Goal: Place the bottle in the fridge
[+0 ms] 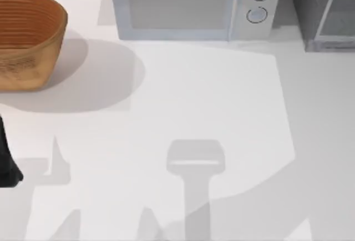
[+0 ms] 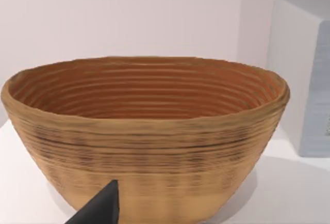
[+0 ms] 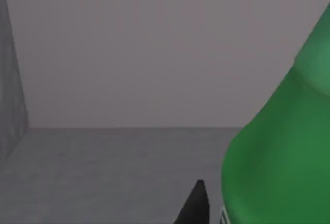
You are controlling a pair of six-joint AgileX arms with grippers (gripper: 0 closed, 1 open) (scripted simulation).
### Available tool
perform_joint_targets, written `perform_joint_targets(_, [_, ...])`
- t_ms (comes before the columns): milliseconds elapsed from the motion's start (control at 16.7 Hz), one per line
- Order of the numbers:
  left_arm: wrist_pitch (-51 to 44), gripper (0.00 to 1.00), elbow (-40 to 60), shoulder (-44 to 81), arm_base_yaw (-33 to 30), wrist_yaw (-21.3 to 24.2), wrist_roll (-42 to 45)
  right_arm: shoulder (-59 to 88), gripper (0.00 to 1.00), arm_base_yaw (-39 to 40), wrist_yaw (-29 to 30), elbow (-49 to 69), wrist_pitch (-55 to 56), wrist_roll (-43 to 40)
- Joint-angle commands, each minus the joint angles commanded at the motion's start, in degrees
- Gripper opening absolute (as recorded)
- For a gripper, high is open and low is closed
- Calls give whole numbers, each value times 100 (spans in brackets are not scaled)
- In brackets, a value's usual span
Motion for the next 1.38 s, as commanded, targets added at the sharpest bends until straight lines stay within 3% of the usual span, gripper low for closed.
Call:
perform_joint_targets(300, [0, 100, 0, 0, 0, 0, 0, 620, 1, 98, 137, 1436, -649, 10])
perform_joint_targets(660, [0, 100, 0, 0, 0, 0, 0, 771, 1, 164, 166, 1616, -783, -13])
perform_joint_targets(1380, [0, 100, 0, 0, 0, 0, 0, 771, 91, 164, 166, 1616, -783, -13])
